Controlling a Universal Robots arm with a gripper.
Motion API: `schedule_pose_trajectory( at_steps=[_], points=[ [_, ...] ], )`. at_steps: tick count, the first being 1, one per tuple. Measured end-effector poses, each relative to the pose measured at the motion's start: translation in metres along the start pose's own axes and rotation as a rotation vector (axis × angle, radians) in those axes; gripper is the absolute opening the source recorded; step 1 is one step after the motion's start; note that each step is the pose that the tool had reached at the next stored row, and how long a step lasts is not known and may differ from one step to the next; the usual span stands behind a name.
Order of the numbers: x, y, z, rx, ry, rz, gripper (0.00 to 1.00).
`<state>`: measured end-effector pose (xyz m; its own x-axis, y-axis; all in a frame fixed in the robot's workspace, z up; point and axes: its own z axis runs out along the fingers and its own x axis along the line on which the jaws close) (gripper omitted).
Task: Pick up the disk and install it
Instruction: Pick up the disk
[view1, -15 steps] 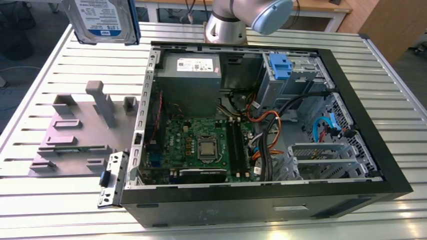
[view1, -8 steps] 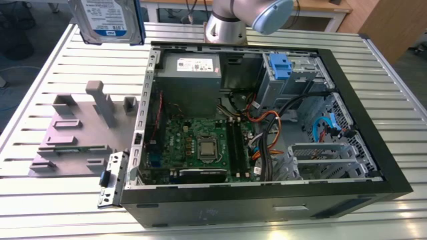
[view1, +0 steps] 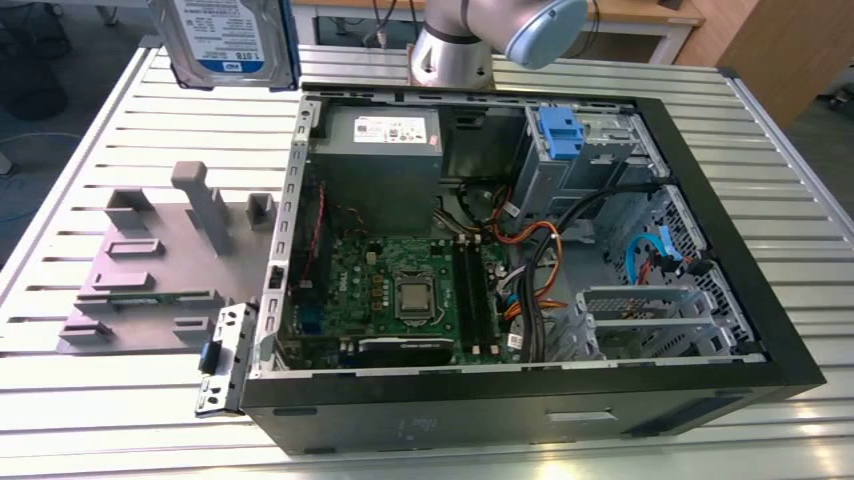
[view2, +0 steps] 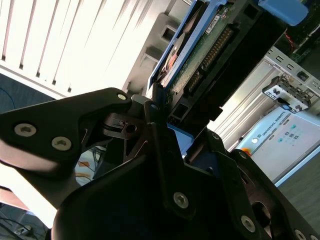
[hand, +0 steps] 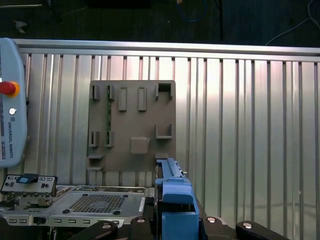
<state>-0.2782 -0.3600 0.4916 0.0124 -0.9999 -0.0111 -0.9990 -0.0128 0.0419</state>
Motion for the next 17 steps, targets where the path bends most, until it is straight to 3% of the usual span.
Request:
schedule_pose_trajectory(
  at_steps=[17],
  points=[
    [0.0002, -0.0196, -0.0008, -0.0002, 0.0000, 0.000, 0.36]
  ],
)
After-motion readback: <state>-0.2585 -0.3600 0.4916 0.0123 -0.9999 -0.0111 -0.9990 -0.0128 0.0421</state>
